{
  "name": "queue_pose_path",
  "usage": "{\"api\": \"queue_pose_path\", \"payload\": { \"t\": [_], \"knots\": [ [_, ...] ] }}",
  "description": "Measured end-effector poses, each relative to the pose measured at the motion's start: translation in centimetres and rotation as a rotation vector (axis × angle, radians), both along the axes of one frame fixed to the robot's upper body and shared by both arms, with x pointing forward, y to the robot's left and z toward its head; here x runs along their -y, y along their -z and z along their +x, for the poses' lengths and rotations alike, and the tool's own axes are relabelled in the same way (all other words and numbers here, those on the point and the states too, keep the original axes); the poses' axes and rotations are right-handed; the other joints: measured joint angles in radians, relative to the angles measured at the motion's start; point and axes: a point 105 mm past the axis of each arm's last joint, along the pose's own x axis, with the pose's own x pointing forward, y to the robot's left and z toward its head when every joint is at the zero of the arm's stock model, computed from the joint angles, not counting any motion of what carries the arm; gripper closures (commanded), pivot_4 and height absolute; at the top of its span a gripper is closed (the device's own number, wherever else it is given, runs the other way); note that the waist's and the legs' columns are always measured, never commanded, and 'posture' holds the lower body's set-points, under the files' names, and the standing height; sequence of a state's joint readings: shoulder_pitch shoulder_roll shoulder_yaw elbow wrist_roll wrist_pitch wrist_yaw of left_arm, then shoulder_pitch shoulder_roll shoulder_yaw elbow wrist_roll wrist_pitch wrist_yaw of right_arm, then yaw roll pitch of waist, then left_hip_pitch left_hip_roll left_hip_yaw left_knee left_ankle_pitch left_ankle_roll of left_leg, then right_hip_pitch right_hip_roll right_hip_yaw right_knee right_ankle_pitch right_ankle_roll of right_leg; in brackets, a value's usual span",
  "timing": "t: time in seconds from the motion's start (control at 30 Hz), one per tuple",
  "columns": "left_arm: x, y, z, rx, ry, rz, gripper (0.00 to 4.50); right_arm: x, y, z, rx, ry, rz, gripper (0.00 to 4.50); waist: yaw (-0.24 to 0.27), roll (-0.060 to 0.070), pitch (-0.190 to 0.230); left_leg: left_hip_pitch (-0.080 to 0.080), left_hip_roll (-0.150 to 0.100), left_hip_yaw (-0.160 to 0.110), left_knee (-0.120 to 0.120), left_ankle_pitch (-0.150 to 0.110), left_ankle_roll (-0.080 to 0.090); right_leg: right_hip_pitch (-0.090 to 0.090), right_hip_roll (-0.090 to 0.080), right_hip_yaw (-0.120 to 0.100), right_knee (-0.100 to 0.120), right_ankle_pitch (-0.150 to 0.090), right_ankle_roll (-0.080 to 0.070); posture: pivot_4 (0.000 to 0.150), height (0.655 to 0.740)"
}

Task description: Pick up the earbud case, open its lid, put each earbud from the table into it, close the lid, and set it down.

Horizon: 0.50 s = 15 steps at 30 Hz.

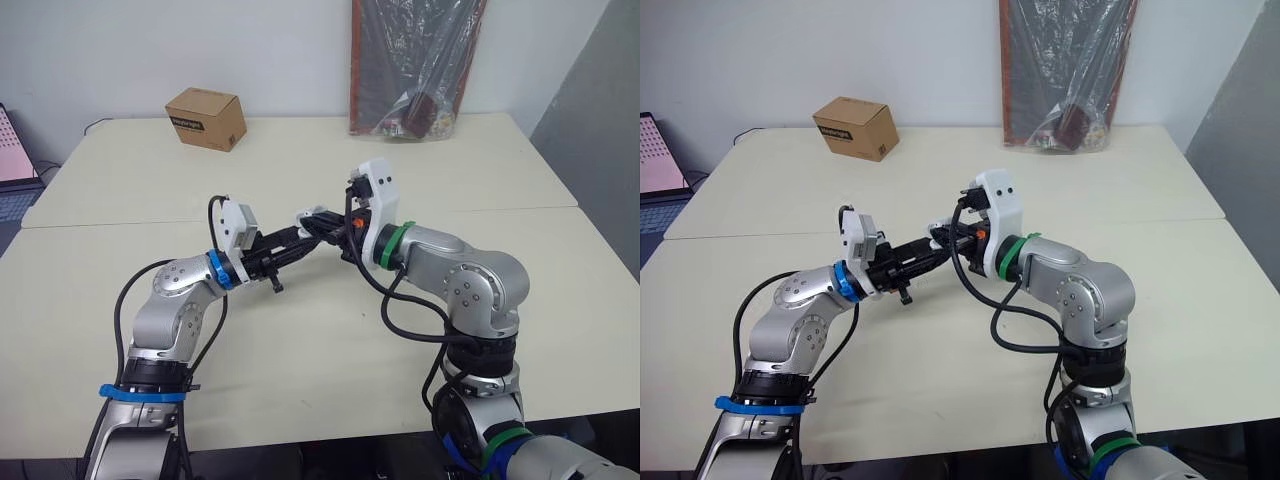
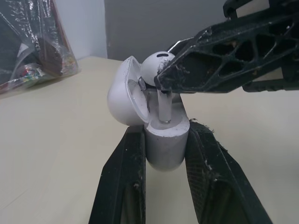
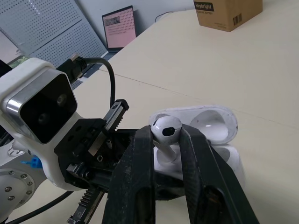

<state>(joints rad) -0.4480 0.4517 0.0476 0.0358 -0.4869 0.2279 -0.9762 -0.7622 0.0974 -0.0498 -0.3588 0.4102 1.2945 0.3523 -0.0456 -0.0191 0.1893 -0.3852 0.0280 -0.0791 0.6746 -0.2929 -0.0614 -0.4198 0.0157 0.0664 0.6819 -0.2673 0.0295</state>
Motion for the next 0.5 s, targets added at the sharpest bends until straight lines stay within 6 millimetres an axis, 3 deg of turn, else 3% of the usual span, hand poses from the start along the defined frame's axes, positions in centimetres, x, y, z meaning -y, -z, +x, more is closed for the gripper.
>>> {"api": "queue_pose_path", "payload": {
  "t": [0.5],
  "knots": [
    [1.02, -0.87, 0.56, 0.025, -0.146, -0.092, 3.69, -0.13, -0.78, 0.51, 0.037, 0.074, 0.009, 4.11, 0.000, 0.000, 0.000, 0.000, 0.000, 0.000, 0.000, 0.000, 0.000, 0.000, 0.000, 0.000, 0.000, 0.000, 0.000, 0.150, 0.7400]
  ]
}}
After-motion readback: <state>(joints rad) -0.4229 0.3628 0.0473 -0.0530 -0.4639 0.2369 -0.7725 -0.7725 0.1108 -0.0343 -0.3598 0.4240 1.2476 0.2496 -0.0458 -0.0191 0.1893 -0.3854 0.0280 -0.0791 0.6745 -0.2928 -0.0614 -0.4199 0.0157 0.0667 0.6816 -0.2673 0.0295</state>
